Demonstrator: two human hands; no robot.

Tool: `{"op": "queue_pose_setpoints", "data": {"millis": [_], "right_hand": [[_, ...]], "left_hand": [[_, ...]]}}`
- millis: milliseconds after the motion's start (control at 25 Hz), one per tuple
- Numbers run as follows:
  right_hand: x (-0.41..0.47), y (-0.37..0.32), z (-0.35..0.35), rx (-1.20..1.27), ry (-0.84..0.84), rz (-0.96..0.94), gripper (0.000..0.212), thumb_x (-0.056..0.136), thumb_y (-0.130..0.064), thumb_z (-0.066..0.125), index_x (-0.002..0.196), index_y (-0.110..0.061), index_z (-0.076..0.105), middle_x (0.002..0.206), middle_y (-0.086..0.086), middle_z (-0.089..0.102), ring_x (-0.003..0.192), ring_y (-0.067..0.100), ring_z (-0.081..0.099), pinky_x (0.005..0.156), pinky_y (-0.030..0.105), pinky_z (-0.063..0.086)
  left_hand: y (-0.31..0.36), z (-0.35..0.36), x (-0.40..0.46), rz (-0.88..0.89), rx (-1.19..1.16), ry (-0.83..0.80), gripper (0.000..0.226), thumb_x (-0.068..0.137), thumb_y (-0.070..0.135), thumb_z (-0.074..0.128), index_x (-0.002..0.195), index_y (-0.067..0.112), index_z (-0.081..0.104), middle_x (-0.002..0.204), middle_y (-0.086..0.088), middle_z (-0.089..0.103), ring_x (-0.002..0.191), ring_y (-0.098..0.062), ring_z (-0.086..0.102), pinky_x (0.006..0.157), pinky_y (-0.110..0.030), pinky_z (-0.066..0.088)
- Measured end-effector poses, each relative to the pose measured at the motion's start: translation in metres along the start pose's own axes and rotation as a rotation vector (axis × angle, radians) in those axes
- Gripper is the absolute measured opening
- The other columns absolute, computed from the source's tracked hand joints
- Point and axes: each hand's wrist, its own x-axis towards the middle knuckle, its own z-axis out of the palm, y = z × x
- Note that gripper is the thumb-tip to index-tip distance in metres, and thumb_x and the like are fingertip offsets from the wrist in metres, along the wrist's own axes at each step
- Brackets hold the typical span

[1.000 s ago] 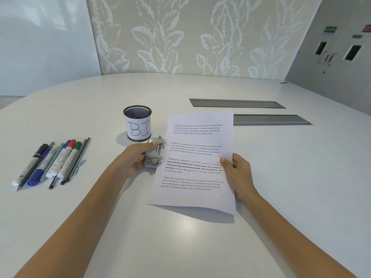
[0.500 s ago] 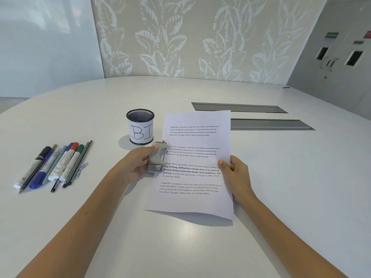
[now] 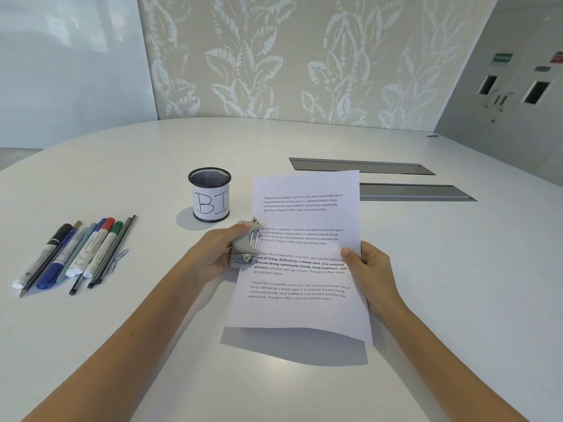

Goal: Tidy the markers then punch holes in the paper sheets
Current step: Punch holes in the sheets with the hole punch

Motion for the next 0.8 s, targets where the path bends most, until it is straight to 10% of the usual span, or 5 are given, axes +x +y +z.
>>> {"op": "queue_pose_setpoints", "data": {"millis": [360,520,800], "right_hand": [[-0.010,-0.014,-0.012,0.048,-0.026,0.066,0.016,0.093,-0.007,0.057,0.091,-0.013,0.071,0.080,0.000,0.078,0.068,0.015,0.072,0.053,0.024,0.055],[-0.011,-0.017,-0.012,0.058,-0.035,0.084,0.014,0.093,-0.007,0.057,0.094,-0.011,0.071,0.080,0.000,0.078,0.067,0.015,0.072,0.052,0.023,0.054],[-0.009,-0.023,-0.001,0.051,-0.073,0.119,0.016,0.093,-0.007,0.057,0.090,-0.013,0.071,0.076,0.000,0.077,0.063,0.014,0.072,0.050,0.022,0.054]], "left_hand": [[-0.007,0.017,-0.003,0.010,0.245,0.198,0.039,0.077,0.048,0.067,0.066,0.011,0.073,0.069,-0.024,0.072,0.056,-0.028,0.064,0.064,-0.030,0.050],[-0.006,0.017,-0.007,0.028,0.257,0.208,0.045,0.074,0.052,0.065,0.085,0.009,0.073,0.077,-0.026,0.073,0.064,-0.028,0.064,0.075,-0.035,0.047],[-0.001,0.007,-0.017,-0.032,0.167,0.146,0.026,0.087,0.034,0.054,0.086,0.013,0.070,0.058,-0.013,0.069,0.039,-0.020,0.057,0.042,-0.015,0.044]]}}
